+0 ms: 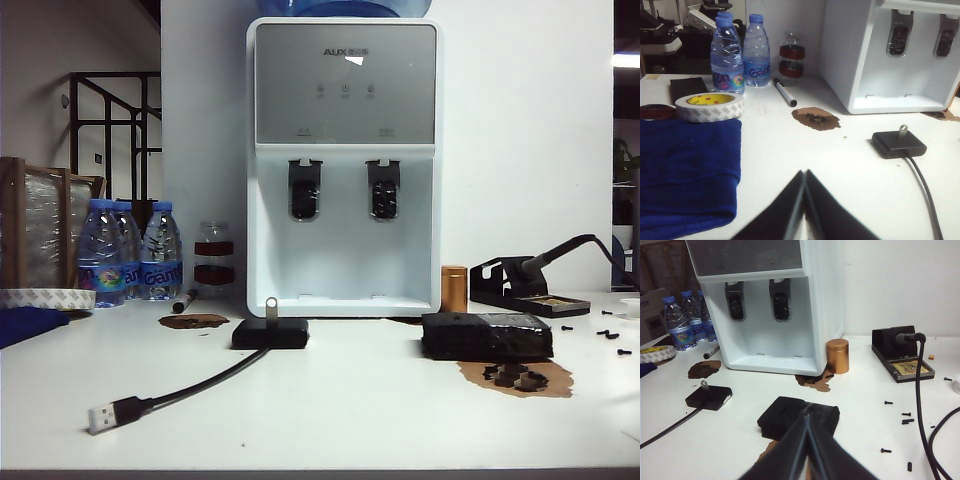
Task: Take the USB flash drive out of the black sponge and insert it into the slot on top of the black USB adpator box.
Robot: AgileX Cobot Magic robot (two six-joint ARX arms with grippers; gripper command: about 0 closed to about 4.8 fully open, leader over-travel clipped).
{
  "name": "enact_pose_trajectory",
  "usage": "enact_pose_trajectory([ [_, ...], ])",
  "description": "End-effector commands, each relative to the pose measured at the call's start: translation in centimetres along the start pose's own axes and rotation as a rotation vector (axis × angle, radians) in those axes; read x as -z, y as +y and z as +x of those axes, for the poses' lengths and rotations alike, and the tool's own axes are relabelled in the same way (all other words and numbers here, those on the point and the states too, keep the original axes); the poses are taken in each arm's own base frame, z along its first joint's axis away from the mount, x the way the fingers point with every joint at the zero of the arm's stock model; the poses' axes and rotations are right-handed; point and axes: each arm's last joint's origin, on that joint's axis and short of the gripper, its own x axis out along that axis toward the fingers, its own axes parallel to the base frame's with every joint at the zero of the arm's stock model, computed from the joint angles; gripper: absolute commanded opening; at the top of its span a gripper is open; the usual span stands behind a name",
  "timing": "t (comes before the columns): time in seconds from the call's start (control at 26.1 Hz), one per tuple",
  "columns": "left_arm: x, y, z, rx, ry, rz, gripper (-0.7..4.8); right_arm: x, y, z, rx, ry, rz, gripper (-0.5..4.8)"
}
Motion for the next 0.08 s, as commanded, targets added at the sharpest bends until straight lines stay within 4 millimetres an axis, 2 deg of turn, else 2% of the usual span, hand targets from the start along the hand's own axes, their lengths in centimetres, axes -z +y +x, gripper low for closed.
enact_pose_trajectory([
  [0.04, -0.02, 0.0, 0.0, -0.003, -0.003, 0.008, -0.04, -0.17, 0.04, -0.03, -0.006, -0.011, -0.001, -0.01],
  [0.08, -0.02, 0.0, 0.0, -0.003, -0.003, 0.009, -0.04, -0.17, 0.04, -0.03, -0.006, -0.011, -0.001, -0.01],
])
